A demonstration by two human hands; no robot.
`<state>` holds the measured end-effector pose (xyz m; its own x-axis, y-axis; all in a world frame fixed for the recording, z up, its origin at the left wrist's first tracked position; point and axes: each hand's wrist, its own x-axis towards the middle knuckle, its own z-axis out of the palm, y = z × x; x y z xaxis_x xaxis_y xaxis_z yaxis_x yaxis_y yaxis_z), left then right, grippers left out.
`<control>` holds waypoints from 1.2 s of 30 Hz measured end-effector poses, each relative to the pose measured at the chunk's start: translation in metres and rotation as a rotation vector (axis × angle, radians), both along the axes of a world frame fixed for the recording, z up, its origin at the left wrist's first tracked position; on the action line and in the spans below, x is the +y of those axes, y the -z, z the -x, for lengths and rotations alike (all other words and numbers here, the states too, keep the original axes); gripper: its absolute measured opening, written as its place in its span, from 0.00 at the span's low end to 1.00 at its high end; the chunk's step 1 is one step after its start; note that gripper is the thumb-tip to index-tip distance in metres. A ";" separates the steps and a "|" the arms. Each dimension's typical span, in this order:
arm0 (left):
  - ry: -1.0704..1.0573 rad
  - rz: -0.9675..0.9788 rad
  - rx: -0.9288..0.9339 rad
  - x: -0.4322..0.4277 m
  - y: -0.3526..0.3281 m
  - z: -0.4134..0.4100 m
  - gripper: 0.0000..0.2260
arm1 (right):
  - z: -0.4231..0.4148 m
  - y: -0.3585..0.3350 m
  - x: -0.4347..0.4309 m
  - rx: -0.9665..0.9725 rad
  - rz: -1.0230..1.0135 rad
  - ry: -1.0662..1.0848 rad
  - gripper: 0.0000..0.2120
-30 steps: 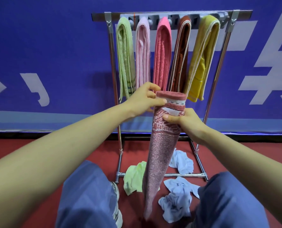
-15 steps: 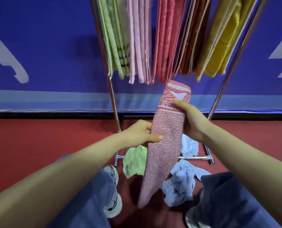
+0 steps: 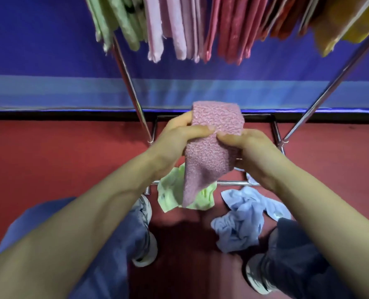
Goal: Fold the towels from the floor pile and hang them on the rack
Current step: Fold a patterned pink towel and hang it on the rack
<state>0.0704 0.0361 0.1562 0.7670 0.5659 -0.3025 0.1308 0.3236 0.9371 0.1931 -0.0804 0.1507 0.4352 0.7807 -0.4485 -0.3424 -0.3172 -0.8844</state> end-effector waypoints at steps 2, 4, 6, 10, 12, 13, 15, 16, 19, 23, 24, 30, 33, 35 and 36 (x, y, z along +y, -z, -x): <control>-0.013 -0.004 -0.005 0.007 -0.001 -0.001 0.20 | -0.006 -0.002 0.003 -0.088 -0.049 0.002 0.05; -0.007 0.016 -0.011 0.012 -0.002 0.000 0.22 | -0.009 -0.003 0.006 -0.117 -0.090 0.017 0.06; 0.009 0.059 -0.052 0.016 -0.003 0.001 0.26 | -0.011 -0.006 0.008 -0.071 -0.102 0.031 0.08; 0.060 0.132 -0.097 0.020 -0.010 0.003 0.27 | -0.016 -0.013 0.014 0.124 -0.130 0.034 0.13; 0.077 0.095 -0.105 0.019 -0.012 0.003 0.24 | -0.014 -0.014 0.015 0.153 -0.124 0.042 0.14; 0.083 0.053 -0.097 0.019 -0.010 0.003 0.23 | -0.013 -0.013 0.015 0.147 -0.111 0.046 0.13; 0.100 -0.055 -0.045 0.016 -0.005 0.003 0.23 | -0.011 -0.012 0.013 0.102 -0.069 0.056 0.10; 0.096 -0.116 -0.009 0.015 -0.001 0.003 0.23 | -0.011 -0.011 0.012 0.045 -0.044 0.077 0.09; -0.028 -0.278 0.089 0.013 0.010 0.003 0.21 | -0.012 -0.001 0.007 -0.507 0.101 0.180 0.16; -0.289 -0.676 0.309 0.019 0.018 0.003 0.19 | 0.010 -0.003 0.003 -0.392 -0.012 0.048 0.15; -0.241 -0.847 0.382 0.014 0.016 0.003 0.23 | 0.021 -0.007 0.004 -0.164 -0.040 -0.017 0.14; 0.308 -1.464 0.414 -0.039 0.014 -0.005 0.19 | 0.043 0.018 -0.004 0.836 -0.304 0.055 0.26; 0.466 -1.387 0.509 -0.033 0.018 -0.008 0.26 | 0.041 0.025 -0.010 0.957 -0.355 0.060 0.22; 0.434 -1.385 0.421 -0.035 0.022 -0.008 0.26 | 0.037 0.024 -0.013 0.965 -0.367 0.124 0.14; 0.413 -1.377 0.382 -0.035 0.024 -0.008 0.28 | 0.034 0.023 -0.013 0.971 -0.381 0.163 0.12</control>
